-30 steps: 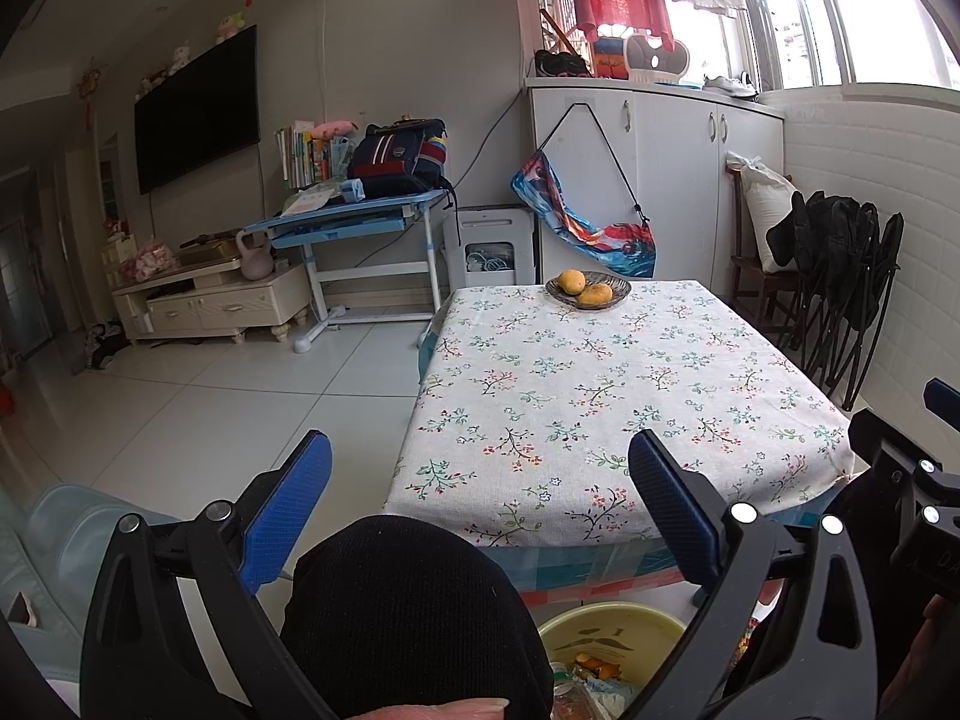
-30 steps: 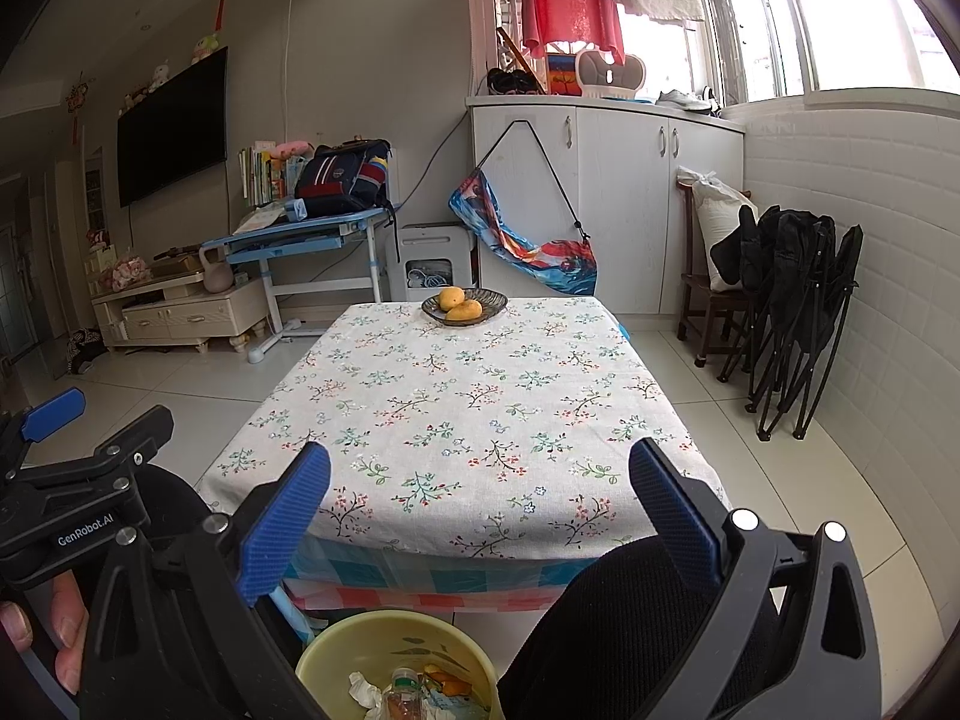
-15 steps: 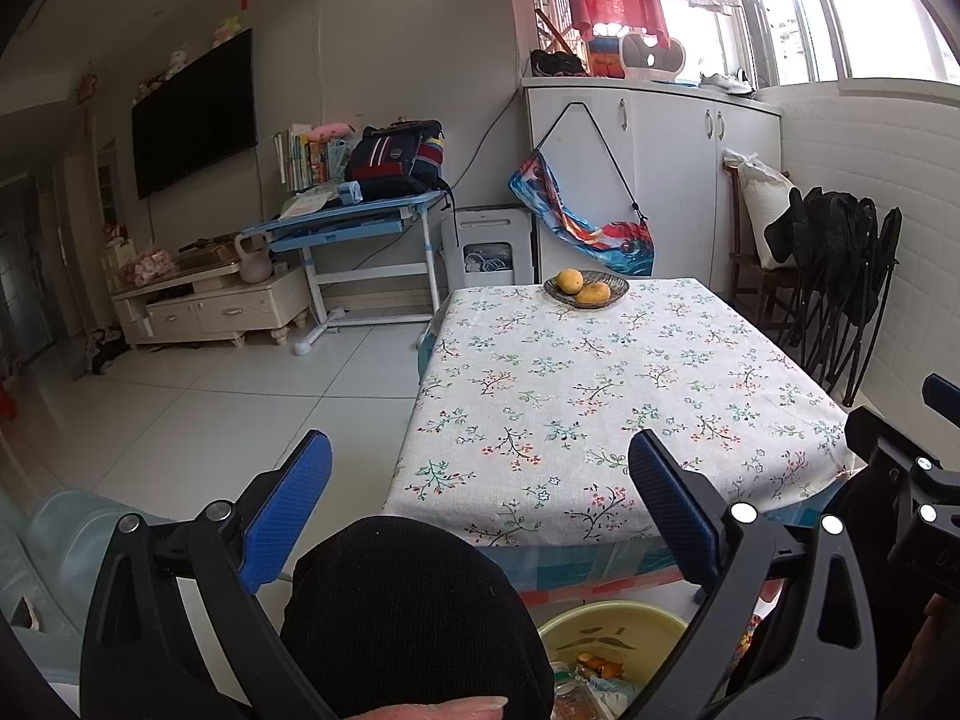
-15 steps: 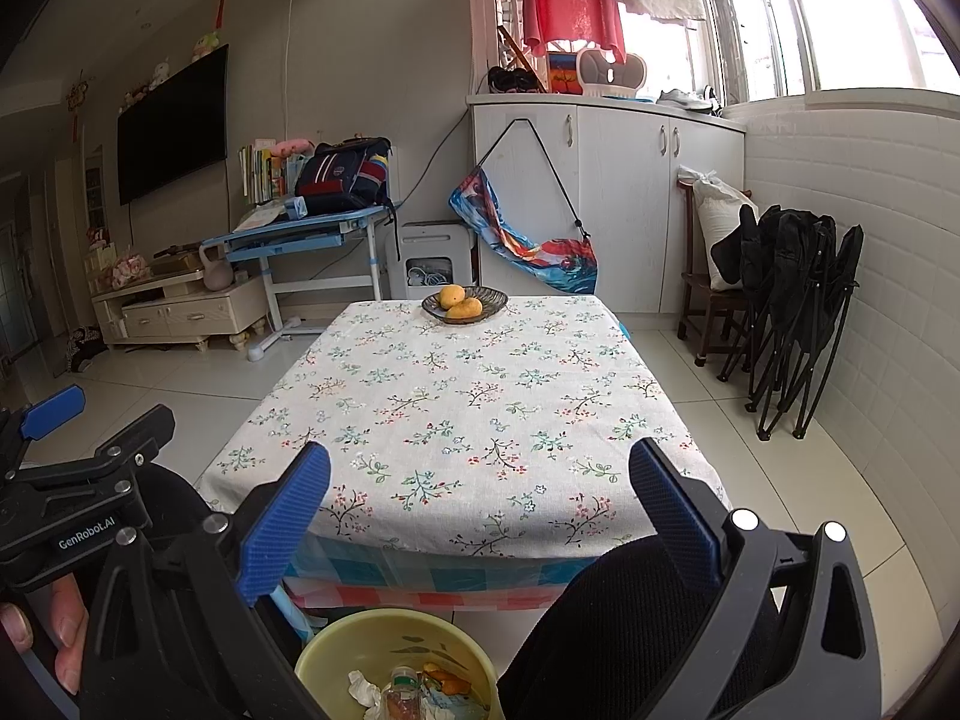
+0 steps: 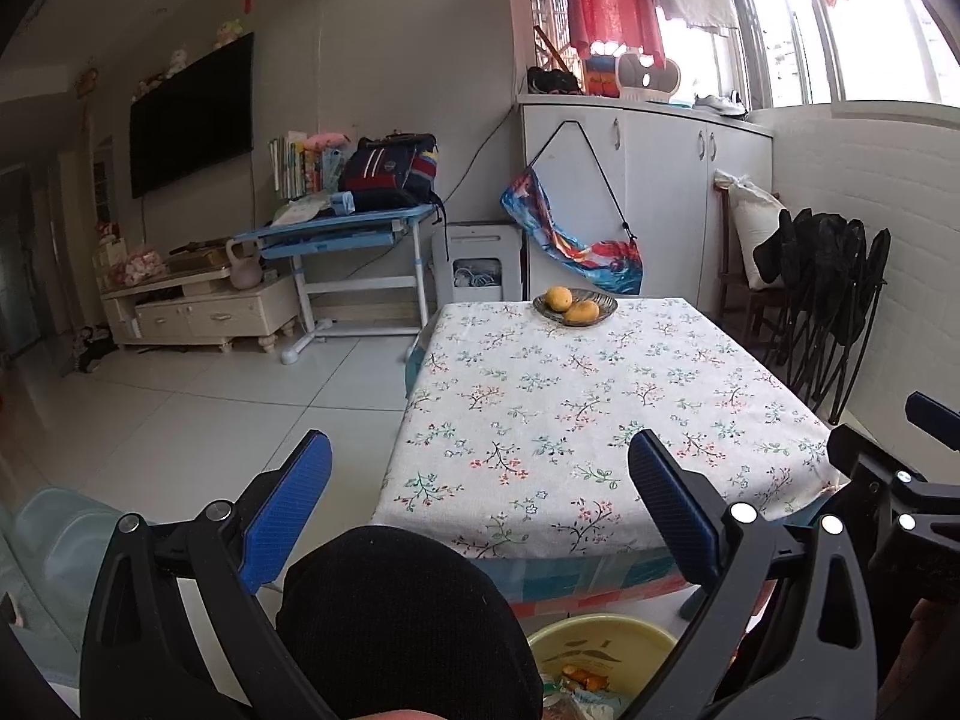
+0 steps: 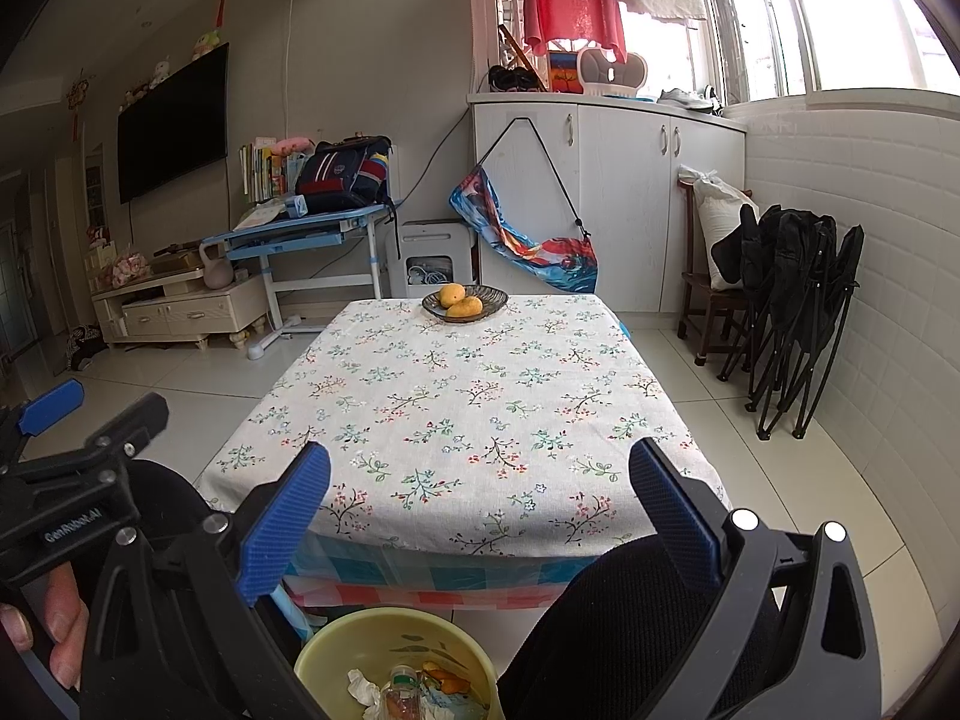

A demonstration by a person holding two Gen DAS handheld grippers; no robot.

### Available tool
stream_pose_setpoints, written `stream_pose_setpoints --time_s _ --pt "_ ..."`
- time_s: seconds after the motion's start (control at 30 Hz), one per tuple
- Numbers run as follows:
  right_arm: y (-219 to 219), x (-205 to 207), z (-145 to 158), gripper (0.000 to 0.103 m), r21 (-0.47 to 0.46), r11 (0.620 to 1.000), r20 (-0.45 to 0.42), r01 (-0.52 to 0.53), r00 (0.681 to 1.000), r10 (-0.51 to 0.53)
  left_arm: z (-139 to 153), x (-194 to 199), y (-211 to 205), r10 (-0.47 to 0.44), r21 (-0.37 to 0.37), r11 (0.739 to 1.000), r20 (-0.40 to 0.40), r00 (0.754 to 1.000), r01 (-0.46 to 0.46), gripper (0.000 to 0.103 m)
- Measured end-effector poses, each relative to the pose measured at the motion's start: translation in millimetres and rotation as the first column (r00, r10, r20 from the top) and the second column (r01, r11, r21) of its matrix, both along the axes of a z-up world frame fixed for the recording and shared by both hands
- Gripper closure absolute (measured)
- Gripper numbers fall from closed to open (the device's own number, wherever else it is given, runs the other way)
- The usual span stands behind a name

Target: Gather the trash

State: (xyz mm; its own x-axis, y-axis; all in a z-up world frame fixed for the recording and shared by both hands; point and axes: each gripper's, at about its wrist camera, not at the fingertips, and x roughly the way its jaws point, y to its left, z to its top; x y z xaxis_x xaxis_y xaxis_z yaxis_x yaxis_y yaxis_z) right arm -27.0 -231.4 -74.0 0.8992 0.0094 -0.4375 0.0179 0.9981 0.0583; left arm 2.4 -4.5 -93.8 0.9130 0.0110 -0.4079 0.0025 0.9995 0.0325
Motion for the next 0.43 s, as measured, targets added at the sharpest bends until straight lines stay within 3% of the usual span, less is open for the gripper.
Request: stream_pose_setpoints --time_s 0.27,0.43 --pt "-9 1 0 0.008 0.033 0.999 -0.012 -0.001 1.000 0.001 -1 8 4 -0.019 0.006 1.000 -0.057 0.998 0.019 0.007" --pt "-22 42 -2 0.008 0.072 0.997 -0.092 -0.021 0.995 0.027 -2 16 9 -0.036 0.035 0.999 -0.095 0.995 0.040 0.007"
